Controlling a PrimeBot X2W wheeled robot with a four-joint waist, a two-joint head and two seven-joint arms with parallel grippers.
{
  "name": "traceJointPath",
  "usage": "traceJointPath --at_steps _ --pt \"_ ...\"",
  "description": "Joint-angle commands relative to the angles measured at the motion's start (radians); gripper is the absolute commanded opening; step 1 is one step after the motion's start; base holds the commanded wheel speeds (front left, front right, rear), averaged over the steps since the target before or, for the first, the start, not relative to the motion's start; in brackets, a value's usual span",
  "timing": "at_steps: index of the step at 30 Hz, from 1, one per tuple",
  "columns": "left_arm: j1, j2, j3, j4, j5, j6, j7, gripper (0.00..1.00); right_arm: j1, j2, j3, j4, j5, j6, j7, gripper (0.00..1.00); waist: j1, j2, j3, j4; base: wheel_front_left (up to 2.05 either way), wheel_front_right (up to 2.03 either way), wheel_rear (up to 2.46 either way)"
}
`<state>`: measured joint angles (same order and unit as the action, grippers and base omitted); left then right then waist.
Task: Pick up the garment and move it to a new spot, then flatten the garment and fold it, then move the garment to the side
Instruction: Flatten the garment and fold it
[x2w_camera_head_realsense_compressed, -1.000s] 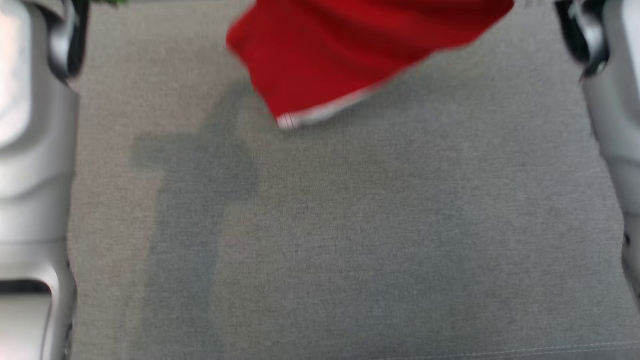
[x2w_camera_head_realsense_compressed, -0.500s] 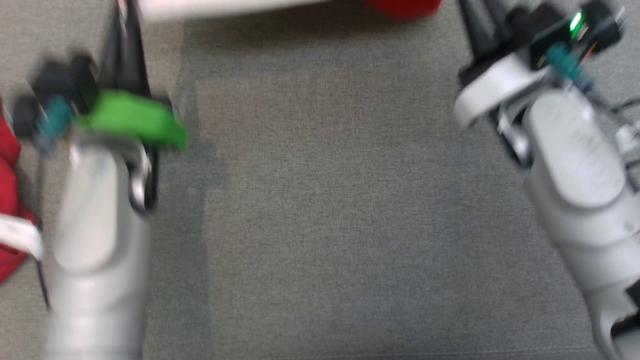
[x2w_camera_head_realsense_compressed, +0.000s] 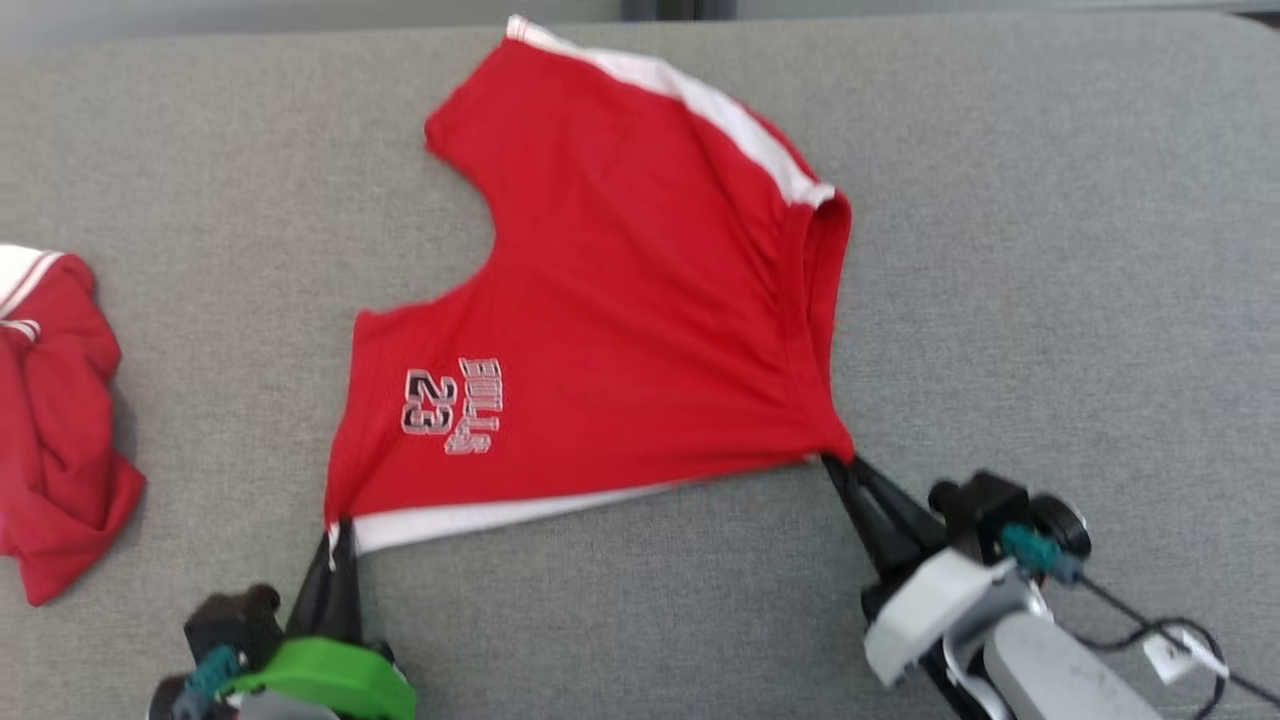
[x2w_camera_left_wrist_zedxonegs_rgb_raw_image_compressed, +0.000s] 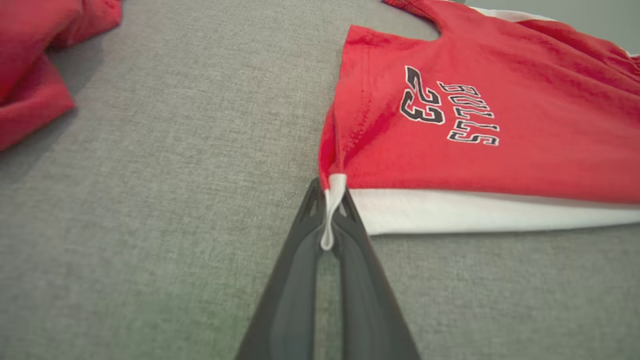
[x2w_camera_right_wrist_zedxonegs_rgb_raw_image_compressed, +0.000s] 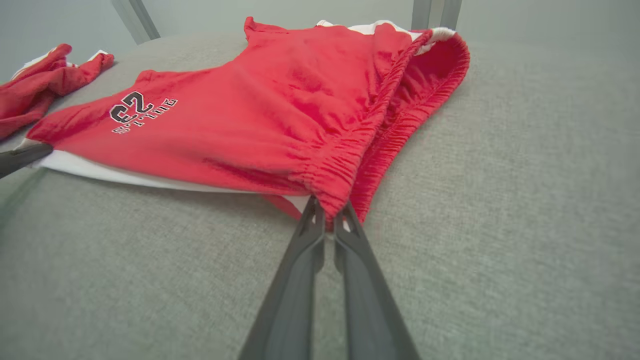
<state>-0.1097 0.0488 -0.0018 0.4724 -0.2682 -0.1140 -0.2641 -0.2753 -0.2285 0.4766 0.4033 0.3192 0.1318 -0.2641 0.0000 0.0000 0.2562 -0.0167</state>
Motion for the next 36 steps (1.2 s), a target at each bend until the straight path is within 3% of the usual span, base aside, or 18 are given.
traceJointPath --at_steps 1,8,13,16,20,25,30,36 --pt "0.054 0.005 -0.007 -0.021 -0.014 0.000 0.000 0.00 0.056 -0.013 -0.006 -0.021 0.016 -0.002 0.000 0.00 0.0000 0.0000 -0.073 0.012 0.00 0.00 0.00" --pt "0.124 0.005 -0.017 -0.162 -0.045 0.020 0.000 0.00 0.183 -0.004 -0.043 -0.114 0.049 -0.002 0.000 0.00 0.0000 0.0000 -0.095 0.022 0.00 0.00 0.00" --pt "-0.042 0.007 -0.015 -0.152 -0.014 0.013 0.000 0.00 0.103 0.045 -0.067 -0.148 0.078 -0.002 0.000 0.00 0.0000 0.0000 -0.026 -0.003 0.00 0.00 0.00" --pt "-0.203 0.049 -0.055 -0.088 0.022 -0.004 0.000 0.00 0.014 0.072 -0.086 -0.126 0.088 -0.002 0.000 0.00 0.0000 0.0000 0.033 -0.027 0.00 0.00 0.00" --pt "-0.434 0.113 -0.144 0.034 0.035 -0.016 0.012 0.00 -0.099 0.111 -0.127 -0.087 0.088 -0.002 0.000 0.00 0.0000 0.0000 0.109 -0.058 0.00 0.00 0.00" --pt "-0.690 0.209 -0.341 0.127 -0.064 -0.016 0.093 0.00 -0.210 0.154 -0.179 -0.031 0.090 -0.002 0.000 0.00 0.0000 0.0000 0.193 -0.100 0.00 0.00 0.00" --pt "-0.885 0.306 -0.530 0.171 -0.161 -0.016 0.161 0.00 -0.300 0.174 -0.212 0.005 0.102 -0.002 0.000 0.00 0.0000 0.0000 0.269 -0.145 0.00 0.00 0.00" --pt "-1.049 0.373 -0.667 0.235 -0.236 -0.016 0.201 0.00 -0.376 0.177 -0.214 -0.008 0.168 -0.002 0.000 0.00 0.0000 0.0000 0.339 -0.190 0.00 0.00 0.00"
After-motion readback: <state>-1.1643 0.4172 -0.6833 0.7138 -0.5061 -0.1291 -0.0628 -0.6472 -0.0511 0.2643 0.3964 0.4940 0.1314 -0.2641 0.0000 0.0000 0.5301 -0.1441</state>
